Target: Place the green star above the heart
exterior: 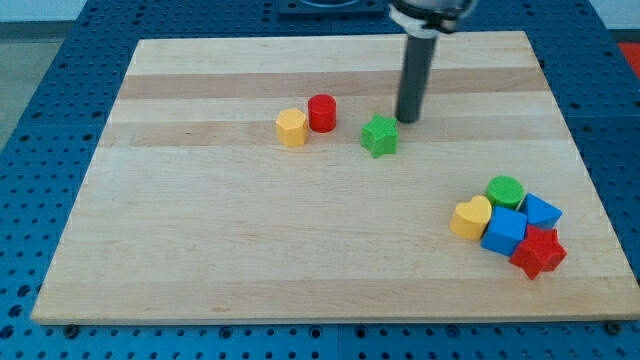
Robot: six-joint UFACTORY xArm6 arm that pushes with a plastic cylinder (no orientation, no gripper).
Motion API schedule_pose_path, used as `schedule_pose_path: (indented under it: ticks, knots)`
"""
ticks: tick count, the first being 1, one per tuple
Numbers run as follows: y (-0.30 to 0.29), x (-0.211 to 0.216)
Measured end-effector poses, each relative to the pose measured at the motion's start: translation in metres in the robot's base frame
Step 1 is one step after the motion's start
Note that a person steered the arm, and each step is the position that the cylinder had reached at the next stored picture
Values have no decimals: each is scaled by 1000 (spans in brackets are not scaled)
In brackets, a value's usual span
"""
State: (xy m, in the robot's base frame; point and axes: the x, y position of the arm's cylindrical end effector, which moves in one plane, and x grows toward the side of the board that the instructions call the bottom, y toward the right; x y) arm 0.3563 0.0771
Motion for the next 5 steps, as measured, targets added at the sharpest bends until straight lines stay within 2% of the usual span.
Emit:
schedule_pose_path:
  ticks: [2, 3, 5]
  knots:
    - [-87, 5]
    - [-89, 19]
    - [-33, 25]
